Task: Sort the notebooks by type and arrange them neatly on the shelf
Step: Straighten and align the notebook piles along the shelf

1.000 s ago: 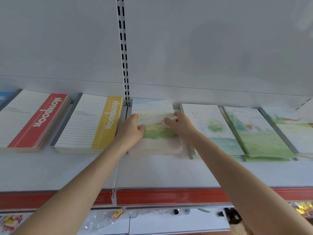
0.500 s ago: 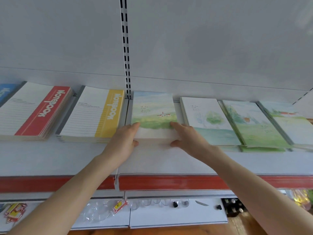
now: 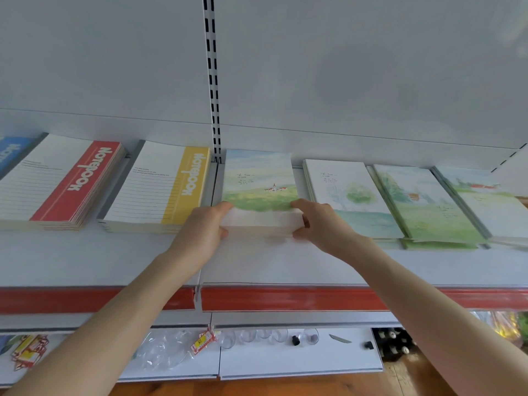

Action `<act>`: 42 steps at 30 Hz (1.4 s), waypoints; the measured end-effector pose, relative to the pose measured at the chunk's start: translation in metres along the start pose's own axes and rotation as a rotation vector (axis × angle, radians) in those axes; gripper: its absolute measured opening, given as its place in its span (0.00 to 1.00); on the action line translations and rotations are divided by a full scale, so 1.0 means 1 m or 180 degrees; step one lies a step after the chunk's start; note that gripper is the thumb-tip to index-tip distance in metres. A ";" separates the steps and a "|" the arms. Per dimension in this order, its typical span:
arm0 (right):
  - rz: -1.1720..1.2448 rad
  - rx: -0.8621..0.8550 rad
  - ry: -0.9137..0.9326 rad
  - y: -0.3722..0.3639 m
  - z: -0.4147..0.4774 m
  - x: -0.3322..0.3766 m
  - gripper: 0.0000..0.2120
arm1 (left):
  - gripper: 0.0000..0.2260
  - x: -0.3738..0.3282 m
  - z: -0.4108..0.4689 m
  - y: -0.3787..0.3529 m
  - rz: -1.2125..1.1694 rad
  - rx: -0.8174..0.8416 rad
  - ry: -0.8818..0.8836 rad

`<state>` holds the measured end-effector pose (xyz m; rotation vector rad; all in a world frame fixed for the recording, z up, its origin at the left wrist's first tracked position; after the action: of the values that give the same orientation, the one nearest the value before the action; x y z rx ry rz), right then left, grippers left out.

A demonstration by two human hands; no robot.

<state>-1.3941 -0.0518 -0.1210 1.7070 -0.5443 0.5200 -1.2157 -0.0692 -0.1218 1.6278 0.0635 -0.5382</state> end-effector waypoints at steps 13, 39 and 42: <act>-0.0540 -0.0021 0.0014 -0.005 -0.002 0.002 0.22 | 0.20 -0.004 -0.003 -0.003 0.0192 0.0022 -0.0081; -0.0304 -0.0104 0.0046 -0.006 -0.003 0.000 0.21 | 0.22 0.003 -0.001 -0.002 -0.0026 -0.0072 0.0004; -0.0259 -0.0121 0.0066 -0.004 -0.004 0.001 0.17 | 0.21 0.003 -0.001 -0.003 0.0011 0.0004 -0.0013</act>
<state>-1.3910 -0.0470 -0.1226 1.6788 -0.4650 0.4656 -1.2140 -0.0689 -0.1254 1.6276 0.0572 -0.5389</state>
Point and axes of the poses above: each hand's wrist, its own z-axis towards the middle knuckle, its own y-axis out of the back of the hand, x = y × z, the point moved 9 cm from there along z, towards the middle knuckle, and after that the axes turned 12 degrees about z, right-handed, at the moved point
